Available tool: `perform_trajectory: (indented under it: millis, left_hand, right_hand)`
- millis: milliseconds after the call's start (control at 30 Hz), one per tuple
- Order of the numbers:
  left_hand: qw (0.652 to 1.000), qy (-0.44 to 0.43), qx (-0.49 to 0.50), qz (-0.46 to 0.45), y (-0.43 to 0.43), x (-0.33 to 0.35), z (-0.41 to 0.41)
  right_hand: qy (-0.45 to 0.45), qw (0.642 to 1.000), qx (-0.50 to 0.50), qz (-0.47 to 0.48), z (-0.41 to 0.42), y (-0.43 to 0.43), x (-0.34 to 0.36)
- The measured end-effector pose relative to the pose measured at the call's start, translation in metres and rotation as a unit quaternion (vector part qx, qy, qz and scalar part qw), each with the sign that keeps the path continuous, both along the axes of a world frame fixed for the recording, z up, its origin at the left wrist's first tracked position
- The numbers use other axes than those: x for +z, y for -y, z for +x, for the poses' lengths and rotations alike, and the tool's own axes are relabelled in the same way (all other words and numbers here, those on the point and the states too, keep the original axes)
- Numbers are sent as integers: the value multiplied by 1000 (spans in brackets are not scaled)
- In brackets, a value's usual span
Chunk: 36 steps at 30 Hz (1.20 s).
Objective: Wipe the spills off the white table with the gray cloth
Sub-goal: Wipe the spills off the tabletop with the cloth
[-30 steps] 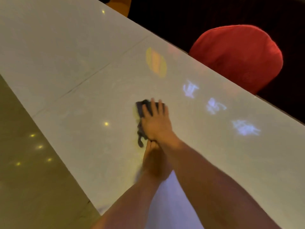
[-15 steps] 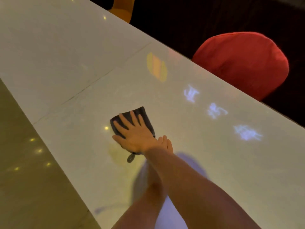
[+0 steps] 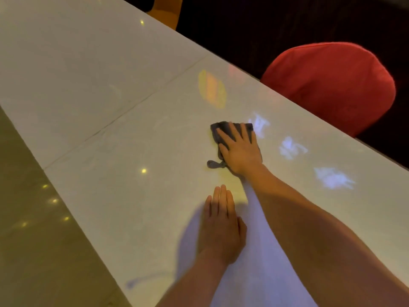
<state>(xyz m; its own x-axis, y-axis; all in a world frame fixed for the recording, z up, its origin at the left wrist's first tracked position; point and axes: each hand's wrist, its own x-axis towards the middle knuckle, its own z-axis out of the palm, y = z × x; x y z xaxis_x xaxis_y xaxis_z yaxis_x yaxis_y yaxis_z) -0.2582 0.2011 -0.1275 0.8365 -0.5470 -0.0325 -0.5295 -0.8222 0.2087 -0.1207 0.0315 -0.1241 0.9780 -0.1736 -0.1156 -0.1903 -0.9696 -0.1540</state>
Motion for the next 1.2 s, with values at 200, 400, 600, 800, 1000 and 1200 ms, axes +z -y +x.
perform_trajectory:
  millis: [200,400,600,800,1000,1200]
  left_hand:
    - [999,-27,-10,-19,3,-2,-2]
    - [998,-56,-17,20,1,6,-1]
    - [994,-88,-38,51,9,9,-2]
    - [951,-90,-272,115,71,15,-31]
    - [920,-62,-358,143,102,20,-65]
    - [913,-71,-380,126,86,10,-105]
  right_hand:
    - [33,988,-152,-19,-86,43,4]
    - [-27,980,-196,20,-201,-29,8]
    - [-20,959,-270,84,-335,-152,12]
    - [5,946,-316,70,-345,-160,7]
    - [-40,830,-557,-15,-435,-72,15]
    - [-56,703,-709,-9,-476,-85,18]
